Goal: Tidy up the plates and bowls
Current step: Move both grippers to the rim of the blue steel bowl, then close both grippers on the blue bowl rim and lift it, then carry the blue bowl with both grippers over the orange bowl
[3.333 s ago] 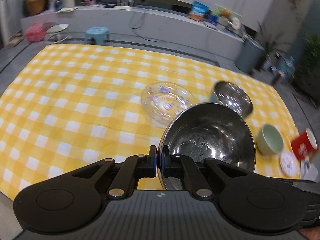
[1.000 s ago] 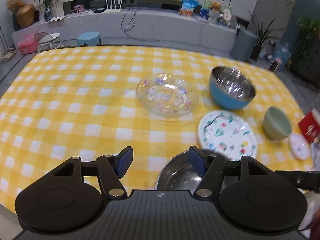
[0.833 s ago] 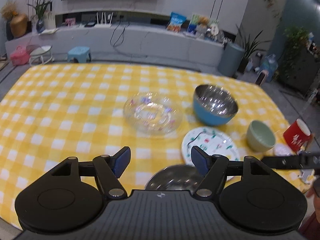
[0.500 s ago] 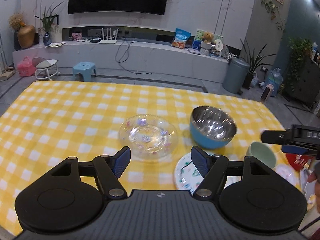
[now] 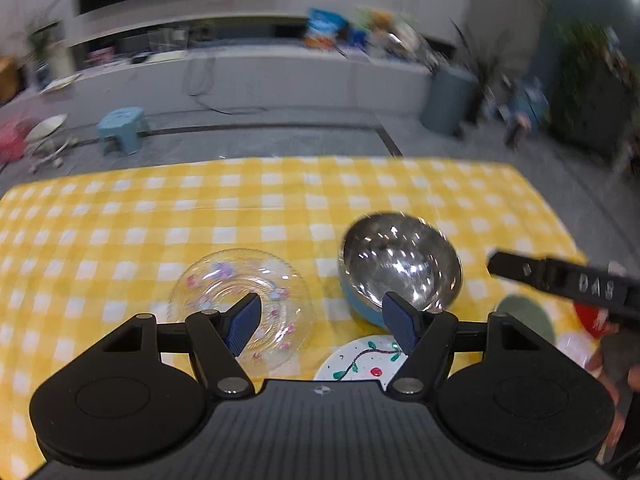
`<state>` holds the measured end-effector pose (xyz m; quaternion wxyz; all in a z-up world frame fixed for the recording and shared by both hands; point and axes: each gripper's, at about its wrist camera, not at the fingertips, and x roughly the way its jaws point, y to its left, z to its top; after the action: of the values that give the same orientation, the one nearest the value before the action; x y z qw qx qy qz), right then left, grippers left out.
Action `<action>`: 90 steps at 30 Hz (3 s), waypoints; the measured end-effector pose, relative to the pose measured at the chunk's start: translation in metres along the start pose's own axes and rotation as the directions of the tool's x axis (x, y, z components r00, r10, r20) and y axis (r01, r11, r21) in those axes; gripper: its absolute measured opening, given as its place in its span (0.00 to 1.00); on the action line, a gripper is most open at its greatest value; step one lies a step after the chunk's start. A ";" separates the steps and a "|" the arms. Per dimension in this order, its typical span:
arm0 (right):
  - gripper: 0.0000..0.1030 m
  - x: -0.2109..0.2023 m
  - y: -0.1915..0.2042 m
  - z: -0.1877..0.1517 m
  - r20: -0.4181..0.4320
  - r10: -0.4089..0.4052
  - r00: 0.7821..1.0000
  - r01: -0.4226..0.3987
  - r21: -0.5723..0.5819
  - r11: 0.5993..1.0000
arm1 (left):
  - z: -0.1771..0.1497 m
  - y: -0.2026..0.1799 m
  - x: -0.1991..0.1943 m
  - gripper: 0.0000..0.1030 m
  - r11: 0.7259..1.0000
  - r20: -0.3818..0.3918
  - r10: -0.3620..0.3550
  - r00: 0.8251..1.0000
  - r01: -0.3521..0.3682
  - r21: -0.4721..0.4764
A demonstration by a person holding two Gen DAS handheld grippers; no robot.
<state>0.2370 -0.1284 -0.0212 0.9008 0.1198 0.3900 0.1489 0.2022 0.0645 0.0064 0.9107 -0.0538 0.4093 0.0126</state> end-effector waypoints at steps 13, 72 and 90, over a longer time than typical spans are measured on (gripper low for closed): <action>0.72 0.059 -0.001 -0.022 -0.094 -0.032 0.995 0.029 -0.035 0.999 | 0.014 0.009 0.080 0.74 0.995 -0.177 -0.044 0.983 0.027 -0.097; 0.14 0.043 0.013 -0.035 0.007 0.154 0.988 -0.154 0.052 0.987 | 0.016 0.012 0.032 0.07 0.981 -0.024 -0.018 1.000 0.013 -0.195; 0.11 -0.035 0.035 -0.024 0.107 0.281 0.954 -0.289 0.078 0.954 | 0.013 0.012 -0.050 0.07 0.978 0.082 0.033 0.996 -0.015 -0.207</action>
<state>0.1902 -0.1058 -0.0020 0.8808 0.2233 0.3320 0.2533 0.1779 0.0786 0.0508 0.9166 -0.1423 0.3674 0.0681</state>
